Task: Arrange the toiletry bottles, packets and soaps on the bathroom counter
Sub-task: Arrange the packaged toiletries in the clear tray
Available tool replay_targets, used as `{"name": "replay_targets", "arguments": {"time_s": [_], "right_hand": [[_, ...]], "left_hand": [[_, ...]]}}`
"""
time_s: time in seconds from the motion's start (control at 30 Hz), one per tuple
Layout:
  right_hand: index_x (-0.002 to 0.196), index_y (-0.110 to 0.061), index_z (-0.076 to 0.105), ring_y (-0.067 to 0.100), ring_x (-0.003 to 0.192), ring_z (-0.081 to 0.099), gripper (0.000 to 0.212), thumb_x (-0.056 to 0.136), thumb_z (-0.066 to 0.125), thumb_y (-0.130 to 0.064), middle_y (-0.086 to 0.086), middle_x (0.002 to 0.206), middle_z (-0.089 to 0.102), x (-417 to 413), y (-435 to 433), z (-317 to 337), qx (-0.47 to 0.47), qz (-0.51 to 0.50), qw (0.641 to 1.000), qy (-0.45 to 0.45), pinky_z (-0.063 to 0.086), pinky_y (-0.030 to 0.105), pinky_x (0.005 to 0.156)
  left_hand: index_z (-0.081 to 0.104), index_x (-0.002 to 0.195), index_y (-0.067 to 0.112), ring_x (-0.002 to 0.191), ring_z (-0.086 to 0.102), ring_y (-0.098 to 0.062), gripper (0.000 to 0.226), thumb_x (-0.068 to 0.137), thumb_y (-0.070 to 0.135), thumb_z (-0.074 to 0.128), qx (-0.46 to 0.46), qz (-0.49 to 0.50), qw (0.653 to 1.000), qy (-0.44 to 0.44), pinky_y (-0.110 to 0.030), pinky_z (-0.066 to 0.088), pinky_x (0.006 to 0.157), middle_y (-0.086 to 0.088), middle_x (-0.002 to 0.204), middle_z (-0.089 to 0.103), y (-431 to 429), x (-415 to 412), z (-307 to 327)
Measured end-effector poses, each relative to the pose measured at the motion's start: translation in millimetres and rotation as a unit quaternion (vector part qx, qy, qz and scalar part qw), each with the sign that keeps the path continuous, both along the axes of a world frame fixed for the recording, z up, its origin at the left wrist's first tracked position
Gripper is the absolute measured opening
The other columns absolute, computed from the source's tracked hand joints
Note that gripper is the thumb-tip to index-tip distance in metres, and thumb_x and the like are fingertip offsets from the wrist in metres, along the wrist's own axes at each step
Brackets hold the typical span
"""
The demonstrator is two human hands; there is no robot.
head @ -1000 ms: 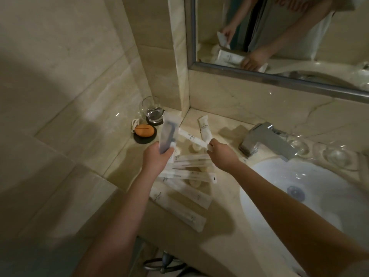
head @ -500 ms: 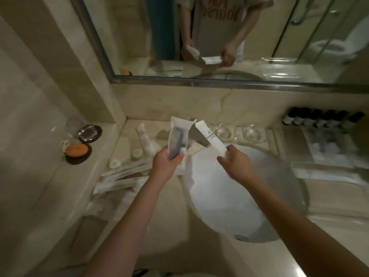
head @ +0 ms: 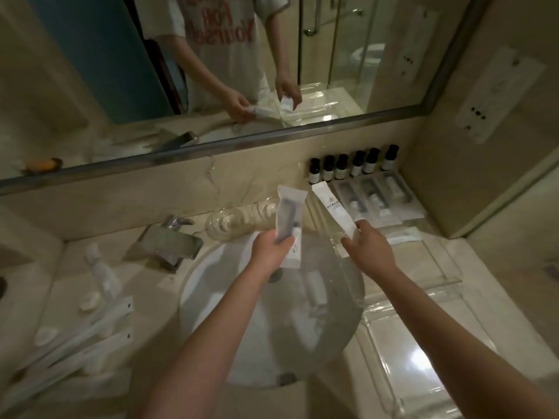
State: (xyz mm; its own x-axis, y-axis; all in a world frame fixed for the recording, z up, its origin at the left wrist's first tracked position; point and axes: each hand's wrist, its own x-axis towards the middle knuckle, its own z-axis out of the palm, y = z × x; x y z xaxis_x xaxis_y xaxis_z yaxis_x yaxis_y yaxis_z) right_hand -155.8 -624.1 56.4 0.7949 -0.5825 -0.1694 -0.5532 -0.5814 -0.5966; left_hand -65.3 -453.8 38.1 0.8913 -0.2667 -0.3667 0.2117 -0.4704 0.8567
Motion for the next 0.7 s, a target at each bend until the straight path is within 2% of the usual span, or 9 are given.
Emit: {"name": "replay_targets", "arguments": {"time_s": [0.1,0.17,0.33,0.4,0.47,0.57,0.7], "right_hand": [[0.116,-0.006,0.049,0.032,0.093,0.06,0.035,0.087,0.058,-0.023,0.014,0.106,0.063,-4,-31,-6,0.007,-0.017,1.0,-0.001,0.041,0.032,0.068],[0.116,-0.006,0.049,0.029,0.088,0.058,0.034,0.087,0.058,-0.023,0.013,0.104,0.063,-5,-49,-9,0.004,-0.031,1.0,-0.004,0.039,0.03,0.066],[0.119,-0.007,0.048,0.021,0.078,0.05,0.035,0.089,0.056,-0.022,0.009,0.1,0.061,-7,-83,-13,0.007,-0.055,0.998,-0.002,0.038,0.029,0.065],[0.12,-0.008,0.048,0.02,0.077,0.049,0.035,0.089,0.056,-0.021,0.007,0.099,0.06,-9,-92,-17,0.006,-0.053,0.999,0.0,0.038,0.028,0.064],[0.122,-0.009,0.047,0.019,0.078,0.051,0.037,0.089,0.056,-0.022,0.008,0.103,0.062,-10,-98,-21,0.014,-0.055,0.998,0.0,0.039,0.028,0.064],[0.124,-0.009,0.047,0.021,0.08,0.053,0.039,0.089,0.057,-0.023,0.011,0.107,0.063,-10,-103,-26,0.024,-0.058,0.998,-0.005,0.038,0.028,0.065],[0.125,-0.007,0.047,0.028,0.091,0.059,0.04,0.089,0.057,-0.022,0.013,0.108,0.063,-7,-107,-30,0.021,-0.056,0.998,-0.012,0.037,0.027,0.066]], "left_hand": [[0.065,0.105,0.006,0.087,0.061,-0.023,0.022,0.086,0.016,0.061,-0.011,0.003,0.999,0.031,-0.032,0.046,0.075,-0.012,0.098,0.068,-39,6,-5],[0.064,0.105,0.005,0.085,0.058,-0.021,0.02,0.087,0.011,0.059,-0.005,-0.01,0.999,0.038,-0.028,0.042,0.074,-0.009,0.093,0.063,-62,13,-5],[0.061,0.109,0.002,0.088,0.057,-0.024,0.024,0.086,0.007,0.06,0.001,-0.019,0.998,0.053,-0.029,0.042,0.075,-0.01,0.095,0.061,-113,32,-13],[0.059,0.111,-0.001,0.089,0.057,-0.025,0.028,0.086,0.011,0.061,0.02,-0.013,0.998,0.064,-0.031,0.042,0.075,-0.012,0.1,0.062,-129,38,-20],[0.06,0.11,-0.004,0.086,0.055,-0.024,0.029,0.086,0.013,0.062,0.046,-0.001,0.995,0.083,-0.03,0.042,0.073,-0.012,0.096,0.059,-140,42,-25],[0.063,0.104,-0.007,0.08,0.055,-0.025,0.034,0.085,0.022,0.063,0.113,-0.017,0.991,0.064,-0.03,0.043,0.069,-0.013,0.089,0.058,-146,47,-34],[0.063,0.091,0.004,0.074,0.055,-0.026,0.038,0.088,0.042,0.057,0.197,-0.091,0.976,0.025,-0.027,0.042,0.059,-0.009,0.083,0.058,-144,50,-35]]}}
